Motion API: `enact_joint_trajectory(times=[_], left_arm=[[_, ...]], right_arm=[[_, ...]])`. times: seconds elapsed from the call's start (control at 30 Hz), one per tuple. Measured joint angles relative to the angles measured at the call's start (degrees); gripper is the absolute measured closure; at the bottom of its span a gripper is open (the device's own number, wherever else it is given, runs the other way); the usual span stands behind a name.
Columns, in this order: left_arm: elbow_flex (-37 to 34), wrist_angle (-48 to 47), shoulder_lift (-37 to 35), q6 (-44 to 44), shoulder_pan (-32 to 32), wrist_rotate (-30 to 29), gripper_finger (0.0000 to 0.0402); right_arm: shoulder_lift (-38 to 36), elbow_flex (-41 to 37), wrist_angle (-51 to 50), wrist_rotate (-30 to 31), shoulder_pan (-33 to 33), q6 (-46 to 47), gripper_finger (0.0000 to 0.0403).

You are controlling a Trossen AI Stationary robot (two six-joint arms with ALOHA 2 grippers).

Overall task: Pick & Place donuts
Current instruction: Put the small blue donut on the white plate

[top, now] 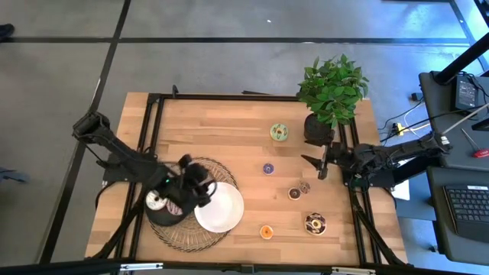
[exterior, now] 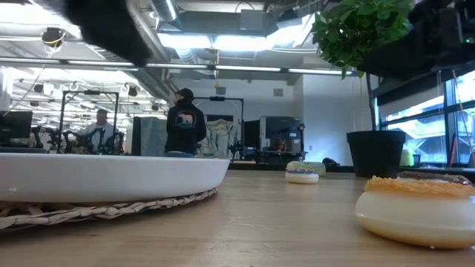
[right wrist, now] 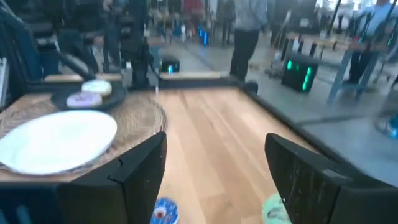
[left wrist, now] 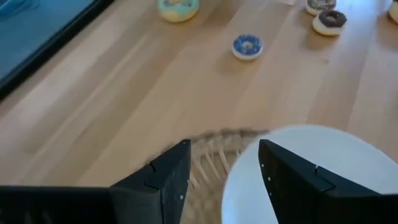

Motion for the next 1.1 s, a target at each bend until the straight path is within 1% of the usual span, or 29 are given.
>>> enact_joint_trajectory(times=[0.13,0.23,0.3,0.37,0.47,0.5,0.57,0.63,0.7,0.77,0.83,0.87,0.93,0.97,1.03,1.1], left_arm=[[0.0,3.9,0.0,12.1,5.0,3.5,0.0218],[0.0,4.6,0.0,16.6,7.9,5.5,0.0217],[-0.4,4.7,0.0,19.5,8.9,5.0,0.0218],[-1.8,4.6,-0.2,20.2,9.5,2.7,0.0219],[-4.7,5.5,-2.4,17.9,10.0,-2.0,0.0217],[-6.0,6.2,-3.3,17.2,10.2,-2.7,0.0217],[-9.0,11.5,-4.7,17.0,10.5,-1.7,0.0217],[-11.7,20.5,-6.2,20.5,11.0,2.7,0.0219],[-14.0,30.9,-6.8,26.0,11.8,10.6,0.0219],[-16.0,39.3,-6.7,31.6,12.4,18.5,0.0218],[-17.1,44.6,-6.7,36.2,12.7,23.6,0.0217],[-17.2,45.3,-6.8,38.0,12.8,24.8,0.0217],[-17.3,45.1,-6.8,42.1,12.9,24.7,0.0218],[-17.3,45.1,-6.8,44.7,12.9,23.6,0.0219],[-17.3,44.8,-6.8,51.0,12.9,20.5,0.0219],[-17.3,44.6,-6.8,55.7,12.9,17.0,0.0218]], right_arm=[[9.5,2.8,-0.3,0.0,0.0,3.9,0.0130],[17.6,4.8,-0.4,0.0,-0.4,7.2,0.0130],[23.0,6.7,-0.4,-0.1,-1.2,10.6,0.0130],[28.7,9.2,-0.1,0.0,-2.3,13.8,0.0130],[37.2,13.5,-0.2,-0.1,-3.6,15.1,0.0130],[39.8,15.1,-0.2,-0.1,-4.0,14.4,0.0130],[44.8,18.1,-0.1,-0.1,-4.2,11.9,0.0130],[49.0,20.9,-0.3,0.0,-4.2,9.0,0.0130],[52.5,23.4,-0.3,-0.1,-4.2,7.0,0.0130],[55.6,25.7,-0.3,-0.1,-4.2,6.3,0.0130],[57.8,27.8,-1.9,-0.1,-4.2,7.7,0.0130],[58.8,29.0,-3.4,-0.4,-4.2,8.7,0.0130],[60.8,31.3,-8.0,-1.9,-4.5,11.9,0.0130],[62.1,32.4,-10.6,-2.6,-4.6,13.7,0.0130],[64.5,34.2,-14.6,-3.8,-5.2,15.8,0.0130],[66.9,35.8,-17.4,-4.0,-5.5,15.5,0.0130]])
